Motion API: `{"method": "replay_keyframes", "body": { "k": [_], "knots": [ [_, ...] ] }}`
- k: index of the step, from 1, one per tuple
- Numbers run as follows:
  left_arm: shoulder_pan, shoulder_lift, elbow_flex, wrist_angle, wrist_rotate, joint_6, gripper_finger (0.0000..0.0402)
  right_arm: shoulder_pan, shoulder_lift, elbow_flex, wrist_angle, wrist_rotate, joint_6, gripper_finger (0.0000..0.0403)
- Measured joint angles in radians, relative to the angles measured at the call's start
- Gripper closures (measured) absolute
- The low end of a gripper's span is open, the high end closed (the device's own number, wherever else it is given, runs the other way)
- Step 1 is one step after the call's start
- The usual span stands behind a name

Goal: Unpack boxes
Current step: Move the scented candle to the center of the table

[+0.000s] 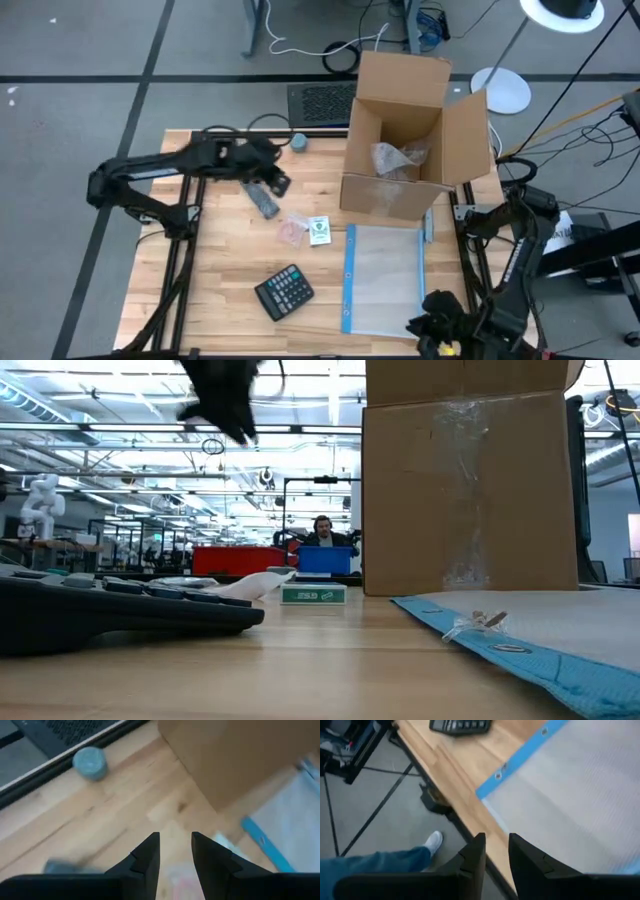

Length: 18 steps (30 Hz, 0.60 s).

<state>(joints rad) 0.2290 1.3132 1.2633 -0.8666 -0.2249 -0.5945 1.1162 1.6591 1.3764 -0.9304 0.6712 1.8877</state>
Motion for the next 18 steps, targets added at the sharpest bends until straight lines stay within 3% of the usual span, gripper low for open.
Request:
{"method": "replay_keyframes", "body": {
  "k": [4,8,18],
  "knots": [
    [0.14,0.108,-0.094,0.129,0.127,0.055,0.0284,-0.025,-0.016,0.0,0.011,0.043,-0.021,0.0328],
    [0.271,0.218,-0.083,0.185,0.164,0.107,0.0264,-0.03,-0.016,0.0,0.028,0.045,-0.014,0.0328],
    [0.431,0.377,-0.077,0.51,0.228,0.132,0.0126,-0.031,-0.016,0.0,0.039,0.034,-0.007,0.0328]
  ]
}}
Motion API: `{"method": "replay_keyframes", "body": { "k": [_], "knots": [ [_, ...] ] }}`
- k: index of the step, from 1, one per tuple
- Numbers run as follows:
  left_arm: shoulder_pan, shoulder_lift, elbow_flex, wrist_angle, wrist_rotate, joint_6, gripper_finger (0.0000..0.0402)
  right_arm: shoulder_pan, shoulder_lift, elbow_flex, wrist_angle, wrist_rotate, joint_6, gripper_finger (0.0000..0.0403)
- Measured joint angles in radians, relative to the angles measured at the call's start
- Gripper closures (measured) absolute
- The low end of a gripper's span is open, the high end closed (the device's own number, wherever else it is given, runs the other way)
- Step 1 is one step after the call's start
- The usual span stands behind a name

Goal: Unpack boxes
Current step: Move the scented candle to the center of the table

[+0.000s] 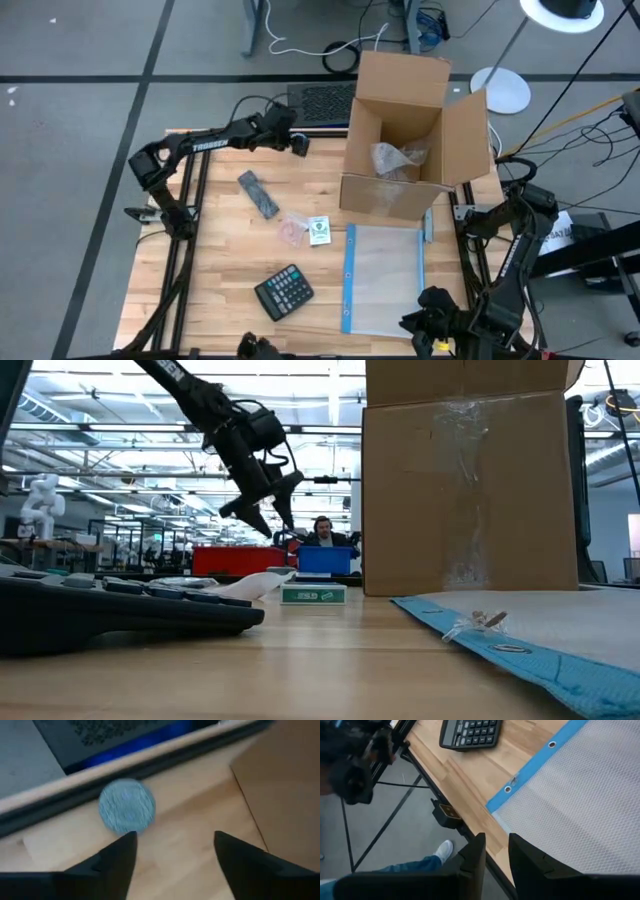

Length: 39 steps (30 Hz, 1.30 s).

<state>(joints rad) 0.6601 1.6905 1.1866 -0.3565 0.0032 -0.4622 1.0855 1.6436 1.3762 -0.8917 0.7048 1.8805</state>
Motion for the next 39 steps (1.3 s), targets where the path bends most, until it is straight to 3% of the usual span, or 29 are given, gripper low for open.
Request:
{"method": "replay_keyframes", "body": {
  "k": [7,15,22,30,36,39],
  "knots": [
    [0.039,0.084,0.0,0.019,-0.006,-0.049,0.0058,0.0,0.0,0.0,-0.002,0.0,0.001,0.0328],
    [0.061,0.138,0.003,0.135,-0.032,-0.082,0.0052,0.0,0.0,0.0,-0.001,0.0,0.037,0.0328],
    [0.069,0.202,0.088,0.13,-0.071,-0.036,0.0052,0.0,0.001,0.0,0.005,0.001,0.047,0.0328],
    [0.069,0.344,0.236,-0.079,-0.058,-0.028,0.0052,0.0,0.001,0.0,0.035,0.004,0.067,0.0328],
    [0.064,0.396,0.299,-0.228,0.063,-0.029,0.0056,0.0,0.001,0.0,0.044,0.005,0.048,0.0328],
    [0.051,0.395,0.302,-0.282,0.069,-0.022,0.0076,0.0,0.001,0.0,0.043,0.005,0.038,0.0328]
  ]
}}
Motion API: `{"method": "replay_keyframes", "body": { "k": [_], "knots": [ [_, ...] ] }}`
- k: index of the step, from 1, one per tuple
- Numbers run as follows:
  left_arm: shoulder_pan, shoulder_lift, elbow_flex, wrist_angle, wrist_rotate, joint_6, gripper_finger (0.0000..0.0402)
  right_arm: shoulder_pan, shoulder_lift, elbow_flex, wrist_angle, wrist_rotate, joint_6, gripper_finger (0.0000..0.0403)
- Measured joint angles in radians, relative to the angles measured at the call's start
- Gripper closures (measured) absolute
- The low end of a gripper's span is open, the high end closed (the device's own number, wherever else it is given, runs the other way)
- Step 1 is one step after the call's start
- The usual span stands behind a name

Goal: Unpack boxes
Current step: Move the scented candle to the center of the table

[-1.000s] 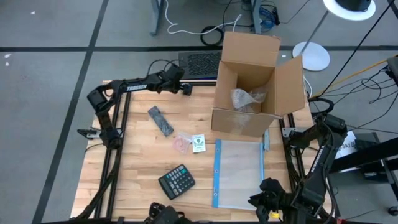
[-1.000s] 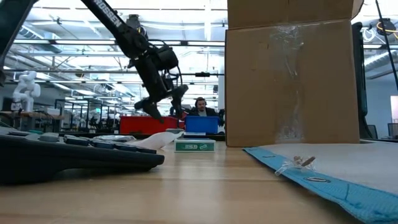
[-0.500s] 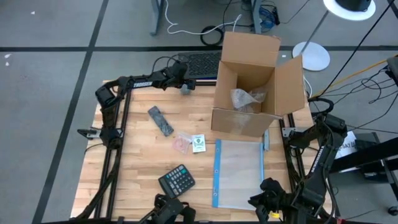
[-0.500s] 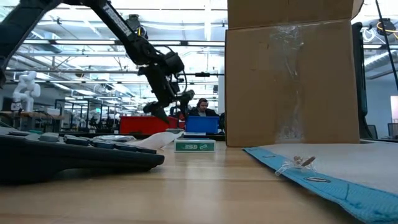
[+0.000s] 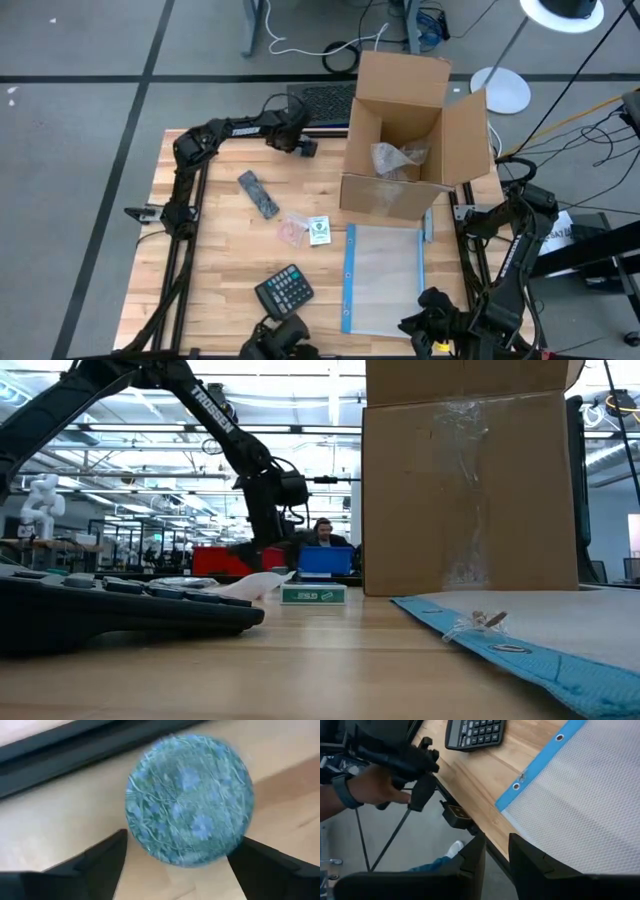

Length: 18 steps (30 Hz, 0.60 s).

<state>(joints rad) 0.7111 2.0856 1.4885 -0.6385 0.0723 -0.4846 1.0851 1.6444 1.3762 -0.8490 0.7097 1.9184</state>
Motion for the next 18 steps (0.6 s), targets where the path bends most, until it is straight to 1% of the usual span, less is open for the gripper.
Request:
{"method": "replay_keyframes", "body": {
  "k": [3,6,8,10,12,14,16,18],
  "knots": [
    [-0.009,-0.007,0.002,-0.07,0.016,0.023,0.0121,0.0,0.0,0.0,-0.002,0.001,-0.008,0.0328],
    [-0.018,-0.006,0.014,-0.139,0.026,0.033,0.0187,0.0,0.0,0.0,-0.006,0.007,-0.02,0.0328],
    [-0.026,-0.006,0.022,-0.153,0.03,0.05,0.0231,0.0,0.0,0.0,-0.008,0.019,-0.02,0.0328],
    [-0.031,-0.006,0.03,-0.163,0.031,0.056,0.0261,0.0,0.0,0.0,-0.008,0.026,-0.02,0.0328],
    [-0.04,-0.006,0.046,-0.159,0.034,0.077,0.0273,0.0,0.0,0.0,-0.008,0.027,-0.023,0.0328],
    [-0.049,-0.006,0.068,-0.16,0.041,0.105,0.0271,0.0,0.0,0.0,-0.008,0.028,-0.023,0.0328],
    [-0.059,-0.006,0.09,-0.151,0.04,0.128,0.0256,0.0,0.0,0.0,-0.008,0.028,-0.026,0.0328],
    [-0.062,-0.007,0.105,-0.152,0.03,0.133,0.0231,0.0,0.0,0.0,-0.006,0.028,-0.026,0.0328]
  ]
}}
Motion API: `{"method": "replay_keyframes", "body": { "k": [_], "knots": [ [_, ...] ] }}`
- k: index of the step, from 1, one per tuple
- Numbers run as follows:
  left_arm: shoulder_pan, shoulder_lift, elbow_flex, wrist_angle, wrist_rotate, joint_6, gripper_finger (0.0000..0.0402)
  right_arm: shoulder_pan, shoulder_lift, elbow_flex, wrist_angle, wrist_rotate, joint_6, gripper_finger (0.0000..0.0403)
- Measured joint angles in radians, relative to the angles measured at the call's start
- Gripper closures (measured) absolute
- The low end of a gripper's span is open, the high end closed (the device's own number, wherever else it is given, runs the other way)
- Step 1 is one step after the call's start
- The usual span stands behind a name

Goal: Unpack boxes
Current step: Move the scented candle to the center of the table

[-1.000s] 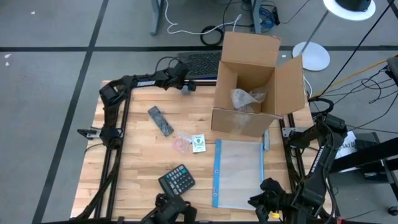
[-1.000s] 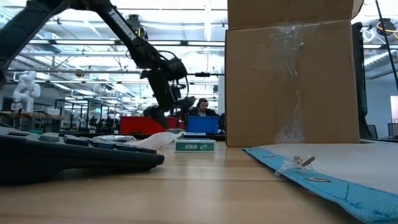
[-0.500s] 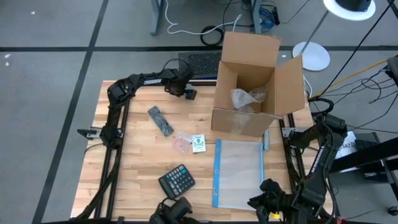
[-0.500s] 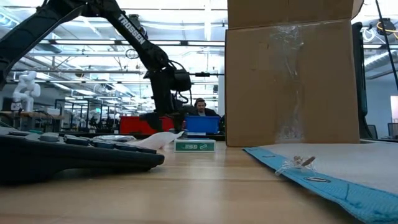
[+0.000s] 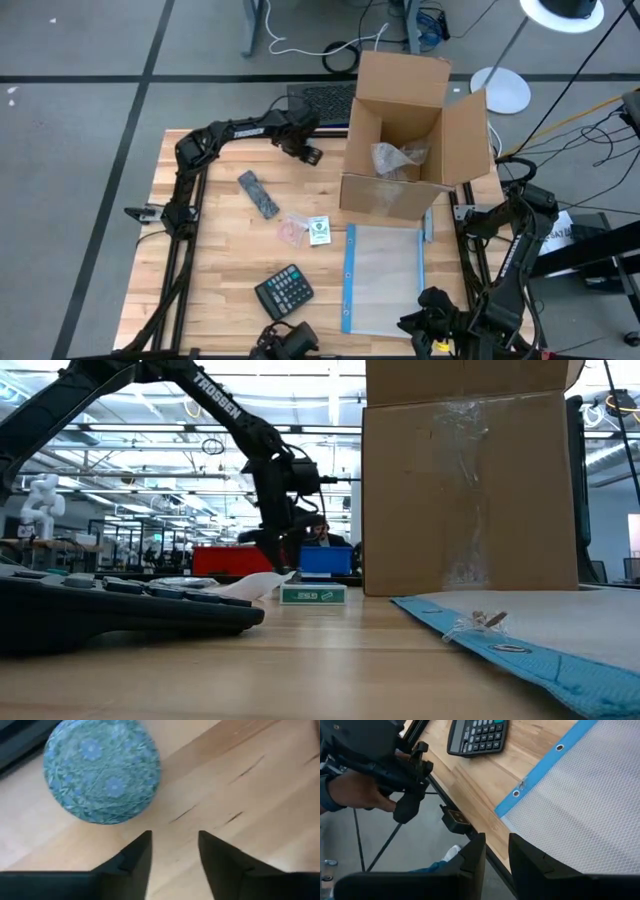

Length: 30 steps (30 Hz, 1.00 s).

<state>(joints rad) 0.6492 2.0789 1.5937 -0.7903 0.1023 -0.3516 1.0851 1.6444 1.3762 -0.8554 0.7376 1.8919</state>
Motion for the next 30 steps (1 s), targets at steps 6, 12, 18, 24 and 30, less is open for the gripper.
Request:
{"method": "replay_keyframes", "body": {
  "k": [6,12,18,24,30],
  "knots": [
    [0.007,0.0,0.034,-0.006,-0.016,-0.006,0.0122,0.0,0.0,0.0,0.015,0.0,0.0,0.0328],
    [0.006,0.0,0.046,-0.016,-0.104,0.002,0.0023,0.0,0.0,0.0,0.014,0.0,-0.004,0.0328],
    [0.025,0.0,0.046,-0.027,-0.143,0.018,0.0009,0.0,0.0,0.0,0.014,-0.001,-0.008,0.0328],
    [0.046,0.0,0.046,0.041,-0.139,0.021,0.0011,0.0,0.0,0.0,0.014,-0.001,-0.008,0.0328],
    [0.063,0.007,0.046,0.098,-0.114,0.027,0.0011,0.0,0.0,0.0,0.012,-0.002,-0.007,0.0328]
  ]
}}
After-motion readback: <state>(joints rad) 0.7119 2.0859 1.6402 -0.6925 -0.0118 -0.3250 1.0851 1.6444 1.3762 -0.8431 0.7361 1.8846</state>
